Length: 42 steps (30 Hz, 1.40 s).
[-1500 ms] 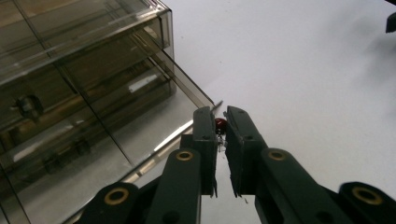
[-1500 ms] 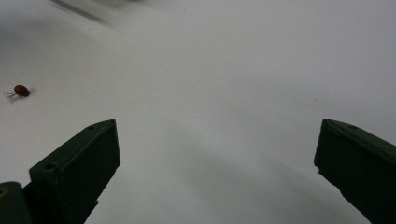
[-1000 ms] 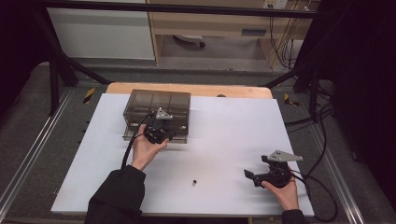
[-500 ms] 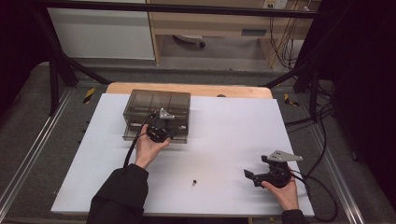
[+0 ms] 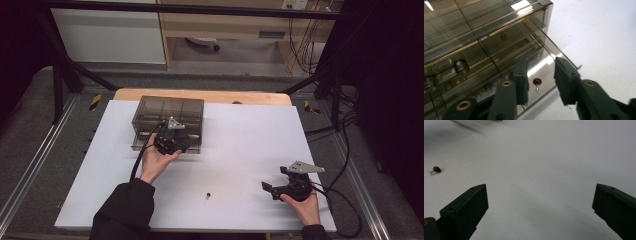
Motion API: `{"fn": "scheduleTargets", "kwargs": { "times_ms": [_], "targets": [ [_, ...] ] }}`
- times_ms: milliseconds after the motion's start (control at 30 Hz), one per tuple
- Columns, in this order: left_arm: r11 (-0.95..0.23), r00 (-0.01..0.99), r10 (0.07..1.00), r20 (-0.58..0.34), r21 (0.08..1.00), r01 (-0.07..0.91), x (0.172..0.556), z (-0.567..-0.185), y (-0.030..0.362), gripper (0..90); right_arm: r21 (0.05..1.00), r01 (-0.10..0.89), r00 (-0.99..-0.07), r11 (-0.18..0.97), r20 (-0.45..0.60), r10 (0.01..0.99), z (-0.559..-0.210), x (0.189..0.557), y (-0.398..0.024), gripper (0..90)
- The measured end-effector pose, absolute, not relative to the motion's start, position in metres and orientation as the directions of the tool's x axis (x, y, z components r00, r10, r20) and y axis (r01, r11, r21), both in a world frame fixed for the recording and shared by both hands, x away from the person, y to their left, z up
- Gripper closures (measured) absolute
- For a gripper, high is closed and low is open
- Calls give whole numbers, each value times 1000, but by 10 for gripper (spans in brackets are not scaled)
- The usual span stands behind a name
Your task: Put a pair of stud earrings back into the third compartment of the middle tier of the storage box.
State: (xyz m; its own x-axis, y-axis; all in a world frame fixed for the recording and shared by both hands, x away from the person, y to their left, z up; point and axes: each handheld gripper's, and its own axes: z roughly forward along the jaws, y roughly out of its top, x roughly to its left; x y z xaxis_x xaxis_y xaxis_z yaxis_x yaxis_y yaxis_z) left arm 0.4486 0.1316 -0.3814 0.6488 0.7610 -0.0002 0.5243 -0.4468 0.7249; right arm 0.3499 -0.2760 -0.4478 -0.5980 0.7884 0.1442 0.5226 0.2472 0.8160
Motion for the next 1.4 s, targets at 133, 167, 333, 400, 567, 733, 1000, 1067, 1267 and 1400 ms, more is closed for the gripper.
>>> {"fn": "scheduleTargets", "kwargs": {
  "times_ms": [133,167,333,400,567,733,1000,1067,1267,1400],
  "targets": [
    [-436,655,755,-7,740,511,438,-379,136,485,816,523,-597,247,144,789,-448,350,-276,9],
    [-438,656,755,-4,742,508,436,-378,137,450,816,523,-598,246,145,788,-448,350,-276,9],
    [-439,668,744,2,756,486,421,-378,142,314,816,523,-598,246,146,788,-448,350,-276,8],
    [-442,676,737,3,758,479,414,-378,144,276,815,523,-598,250,143,788,-448,350,-276,8],
    [-442,688,726,-8,761,475,403,-383,144,178,813,526,-598,248,147,788,-448,350,-276,8],
    [-459,703,711,-5,754,469,391,-392,141,124,813,525,-601,252,144,786,-448,350,-276,8],
    [-473,730,684,-15,752,459,373,-406,130,120,813,524,-602,253,143,786,-449,350,-275,7],
    [-474,734,679,-21,750,460,369,-409,127,119,813,525,-602,254,144,786,-448,350,-275,7],
    [-487,752,659,-30,745,456,357,-418,119,119,813,523,-603,255,142,785,-449,350,-275,7],
    [-503,764,644,-28,737,451,350,-423,114,121,811,525,-603,257,142,785,-449,350,-275,7]
  ]
}}
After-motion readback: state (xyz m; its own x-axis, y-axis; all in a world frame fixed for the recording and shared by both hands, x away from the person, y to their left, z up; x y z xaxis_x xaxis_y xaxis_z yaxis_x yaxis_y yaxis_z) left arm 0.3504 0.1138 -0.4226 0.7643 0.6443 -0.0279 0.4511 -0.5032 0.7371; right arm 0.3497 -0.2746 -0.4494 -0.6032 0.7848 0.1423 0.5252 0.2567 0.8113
